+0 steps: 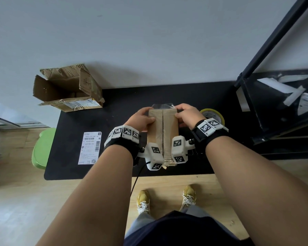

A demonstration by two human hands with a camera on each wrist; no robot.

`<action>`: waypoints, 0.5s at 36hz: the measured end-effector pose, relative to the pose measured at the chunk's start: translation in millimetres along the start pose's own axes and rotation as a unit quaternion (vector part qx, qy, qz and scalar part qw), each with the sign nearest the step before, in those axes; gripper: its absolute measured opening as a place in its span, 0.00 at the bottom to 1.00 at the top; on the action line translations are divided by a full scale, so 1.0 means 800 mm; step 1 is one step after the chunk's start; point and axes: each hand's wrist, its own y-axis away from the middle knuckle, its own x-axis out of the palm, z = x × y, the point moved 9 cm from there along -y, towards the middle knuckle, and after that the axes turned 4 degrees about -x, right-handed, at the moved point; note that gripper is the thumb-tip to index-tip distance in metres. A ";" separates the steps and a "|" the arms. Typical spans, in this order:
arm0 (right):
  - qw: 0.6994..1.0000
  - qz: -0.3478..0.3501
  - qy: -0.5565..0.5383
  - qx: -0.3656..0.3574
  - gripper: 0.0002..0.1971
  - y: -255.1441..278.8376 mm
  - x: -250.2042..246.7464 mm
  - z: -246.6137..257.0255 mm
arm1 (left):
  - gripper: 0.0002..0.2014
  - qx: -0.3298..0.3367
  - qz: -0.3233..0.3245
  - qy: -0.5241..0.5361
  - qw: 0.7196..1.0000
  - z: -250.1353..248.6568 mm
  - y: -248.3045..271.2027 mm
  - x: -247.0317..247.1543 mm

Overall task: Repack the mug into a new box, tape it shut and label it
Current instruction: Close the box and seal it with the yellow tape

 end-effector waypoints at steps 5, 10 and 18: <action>1.000 0.019 -0.009 -0.010 0.13 -0.006 0.002 -0.001 | 0.15 0.008 0.002 -0.003 1.000 0.003 -0.002 -0.003; 1.000 0.020 -0.013 -0.010 0.13 -0.009 0.002 -0.001 | 0.15 0.026 -0.016 -0.015 0.999 0.000 -0.004 -0.007; 0.992 -0.064 0.091 -0.061 0.21 -0.003 -0.016 0.014 | 0.33 0.058 -0.105 -0.119 0.986 -0.006 -0.005 -0.023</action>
